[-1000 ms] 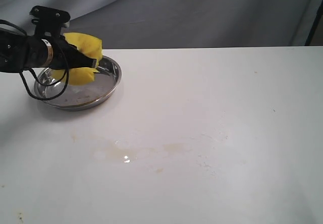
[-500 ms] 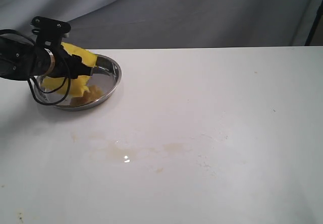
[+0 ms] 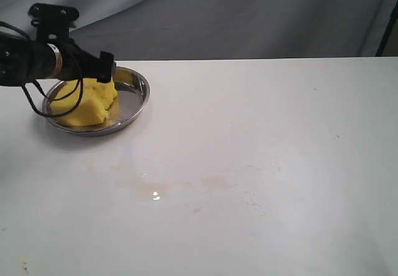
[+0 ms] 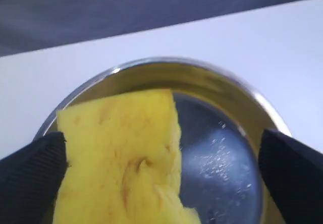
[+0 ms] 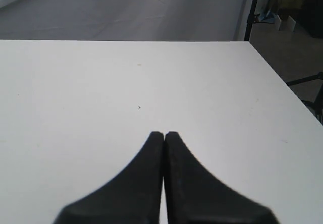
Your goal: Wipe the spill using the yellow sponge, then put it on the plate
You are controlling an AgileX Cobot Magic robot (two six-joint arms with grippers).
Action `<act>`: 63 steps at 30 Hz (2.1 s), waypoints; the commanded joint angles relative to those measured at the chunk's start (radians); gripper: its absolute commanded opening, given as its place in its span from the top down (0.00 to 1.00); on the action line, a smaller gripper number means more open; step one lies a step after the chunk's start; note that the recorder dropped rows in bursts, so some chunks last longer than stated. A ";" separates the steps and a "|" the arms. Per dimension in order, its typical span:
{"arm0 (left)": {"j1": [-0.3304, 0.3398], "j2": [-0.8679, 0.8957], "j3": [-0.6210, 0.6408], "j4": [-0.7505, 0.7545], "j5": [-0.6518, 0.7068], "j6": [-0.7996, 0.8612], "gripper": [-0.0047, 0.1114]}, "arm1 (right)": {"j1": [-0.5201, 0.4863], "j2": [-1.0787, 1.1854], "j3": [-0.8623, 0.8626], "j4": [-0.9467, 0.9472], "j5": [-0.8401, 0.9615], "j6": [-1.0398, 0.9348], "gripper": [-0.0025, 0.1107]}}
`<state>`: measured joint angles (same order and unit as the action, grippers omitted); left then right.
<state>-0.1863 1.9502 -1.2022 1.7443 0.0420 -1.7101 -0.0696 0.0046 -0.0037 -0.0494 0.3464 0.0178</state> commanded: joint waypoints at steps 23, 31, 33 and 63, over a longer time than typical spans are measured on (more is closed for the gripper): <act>-0.004 -0.837 0.416 -0.262 -0.326 0.037 0.20 | 0.001 -0.005 0.004 0.004 -0.004 -0.011 0.98; -0.004 -1.094 0.560 -0.375 -0.362 0.118 0.20 | 0.001 -0.005 0.004 0.004 -0.004 -0.007 0.98; -0.004 -1.149 0.598 -0.375 -0.389 0.118 0.20 | 0.001 -0.005 0.004 0.004 -0.004 -0.007 0.98; -0.004 -1.493 0.808 -0.193 -0.882 0.090 0.96 | 0.001 -0.005 0.004 0.004 -0.004 -0.008 0.98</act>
<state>-0.1863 0.4606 -0.3983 1.5315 -0.8359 -1.5980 -0.0696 0.0046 -0.0037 -0.0494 0.3464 0.0178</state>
